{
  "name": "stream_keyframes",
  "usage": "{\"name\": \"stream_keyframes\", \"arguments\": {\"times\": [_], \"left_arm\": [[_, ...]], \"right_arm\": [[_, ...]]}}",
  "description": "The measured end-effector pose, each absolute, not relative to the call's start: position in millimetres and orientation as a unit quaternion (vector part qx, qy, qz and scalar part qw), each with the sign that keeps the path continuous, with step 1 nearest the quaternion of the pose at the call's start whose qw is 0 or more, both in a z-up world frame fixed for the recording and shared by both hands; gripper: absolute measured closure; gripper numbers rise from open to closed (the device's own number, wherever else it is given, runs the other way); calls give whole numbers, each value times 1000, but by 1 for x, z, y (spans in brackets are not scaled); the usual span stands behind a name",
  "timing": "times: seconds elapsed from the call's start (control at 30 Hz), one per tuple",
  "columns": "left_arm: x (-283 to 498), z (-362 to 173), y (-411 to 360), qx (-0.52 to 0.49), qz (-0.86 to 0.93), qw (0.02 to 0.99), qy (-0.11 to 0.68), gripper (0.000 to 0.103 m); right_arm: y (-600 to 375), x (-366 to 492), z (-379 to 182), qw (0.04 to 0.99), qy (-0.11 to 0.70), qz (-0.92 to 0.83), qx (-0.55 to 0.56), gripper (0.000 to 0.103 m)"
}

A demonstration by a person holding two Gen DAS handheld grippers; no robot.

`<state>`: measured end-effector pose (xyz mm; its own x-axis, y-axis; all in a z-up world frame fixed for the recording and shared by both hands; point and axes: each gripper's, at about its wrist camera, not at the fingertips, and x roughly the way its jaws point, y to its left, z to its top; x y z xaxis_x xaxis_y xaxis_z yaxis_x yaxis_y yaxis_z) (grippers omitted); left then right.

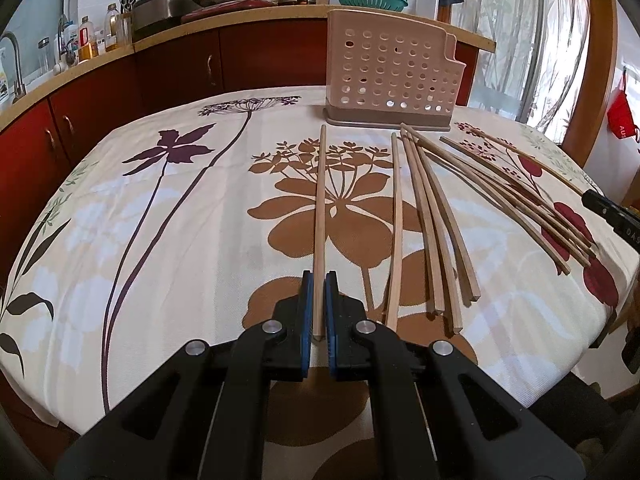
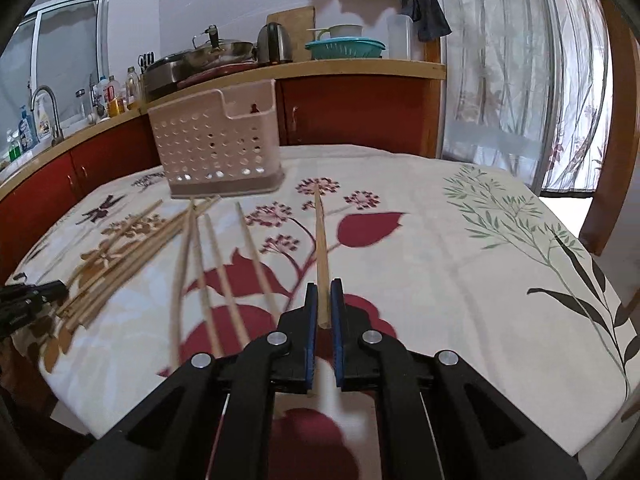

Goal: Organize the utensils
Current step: 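Lift the chopstick upright with the right tool toward the holder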

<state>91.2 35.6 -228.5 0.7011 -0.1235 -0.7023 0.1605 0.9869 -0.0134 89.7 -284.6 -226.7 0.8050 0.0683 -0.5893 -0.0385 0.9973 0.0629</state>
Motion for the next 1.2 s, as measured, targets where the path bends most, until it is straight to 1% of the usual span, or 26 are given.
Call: {"name": "stream_keyframes", "arguments": {"times": [0.2, 0.5, 0.6, 0.73, 0.93, 1.2], "left_arm": [[92, -230, 34, 27, -75, 922, 380, 96], [92, -229, 34, 28, -74, 922, 380, 96], [92, -229, 34, 28, -74, 922, 380, 96], [91, -227, 35, 25, -72, 924, 374, 96], [87, -219, 38, 20, -65, 929, 364, 96], [76, -192, 41, 15, -56, 942, 331, 96]], "right_arm": [[-294, 90, -249, 943, 330, 31, 35, 96], [-297, 88, -252, 947, 317, 31, 45, 93], [-298, 88, -252, 946, 318, 32, 47, 96], [-299, 87, -250, 946, 319, 31, 49, 96], [-297, 79, -231, 953, 298, 28, 44, 96], [-292, 64, -184, 969, 242, 35, 32, 97]]}}
